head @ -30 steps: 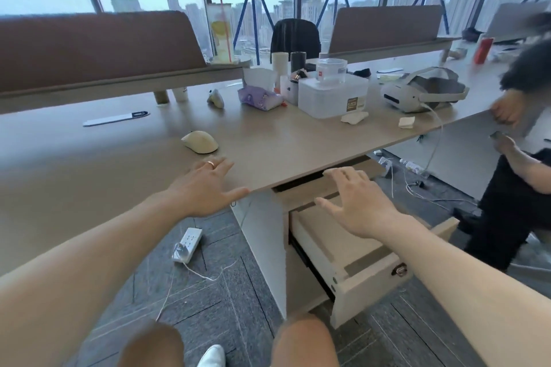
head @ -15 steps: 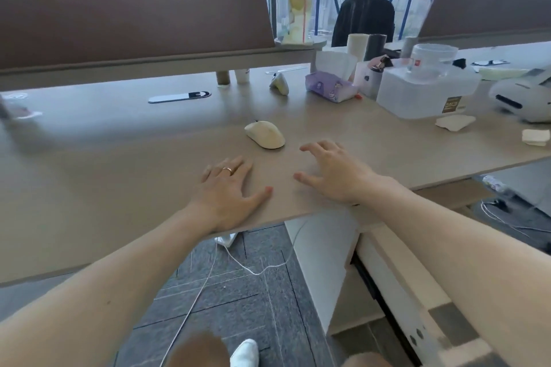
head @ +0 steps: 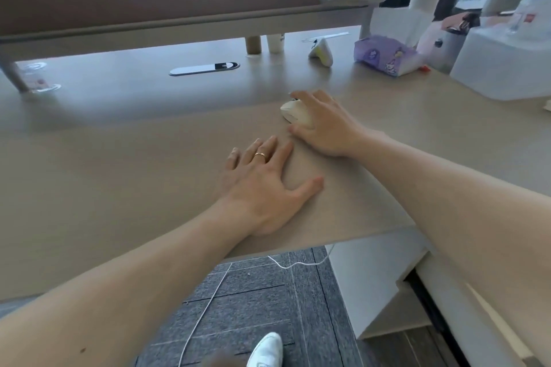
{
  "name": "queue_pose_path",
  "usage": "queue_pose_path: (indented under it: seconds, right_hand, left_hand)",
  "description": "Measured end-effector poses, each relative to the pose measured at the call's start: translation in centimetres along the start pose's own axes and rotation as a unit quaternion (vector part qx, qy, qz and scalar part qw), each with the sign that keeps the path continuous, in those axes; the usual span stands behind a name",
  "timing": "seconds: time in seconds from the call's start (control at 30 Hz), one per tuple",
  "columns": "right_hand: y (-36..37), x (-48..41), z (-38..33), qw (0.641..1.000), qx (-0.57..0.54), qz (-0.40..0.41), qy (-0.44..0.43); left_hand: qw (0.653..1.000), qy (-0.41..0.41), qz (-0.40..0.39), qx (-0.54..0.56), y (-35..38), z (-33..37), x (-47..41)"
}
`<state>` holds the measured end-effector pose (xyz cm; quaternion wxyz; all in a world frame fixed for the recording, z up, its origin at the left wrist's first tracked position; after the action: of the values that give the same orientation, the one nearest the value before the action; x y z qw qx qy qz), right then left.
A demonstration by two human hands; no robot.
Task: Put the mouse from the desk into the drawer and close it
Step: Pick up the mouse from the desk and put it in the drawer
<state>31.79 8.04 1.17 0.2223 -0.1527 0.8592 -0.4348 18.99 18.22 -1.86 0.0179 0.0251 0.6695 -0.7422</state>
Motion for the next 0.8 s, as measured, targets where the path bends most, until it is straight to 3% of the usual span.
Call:
queue_pose_path:
  seconds: [0.47, 0.8]
  right_hand:
    - [-2.5, 5.6, 0.8, 0.998, 0.001, 0.038, -0.042]
    - [-10.6, 19.3, 4.2, 0.997, 0.042, 0.026, 0.057]
  left_hand:
    - [1.000, -0.003, -0.008, -0.009, -0.3, 0.0, 0.3]
    - [1.000, -0.011, -0.026, -0.002, -0.8, 0.3, 1.1]
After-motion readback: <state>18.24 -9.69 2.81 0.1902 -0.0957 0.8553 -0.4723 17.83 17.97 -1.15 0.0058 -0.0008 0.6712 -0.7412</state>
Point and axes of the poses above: each hand's wrist, its own x-axis away from the middle knuckle, its own y-axis out of the palm, z = x × y, the point moved 8 cm from there along -x, towards the middle knuckle, and after that the axes turned 5 degrees about -x, right-handed, at the moved point
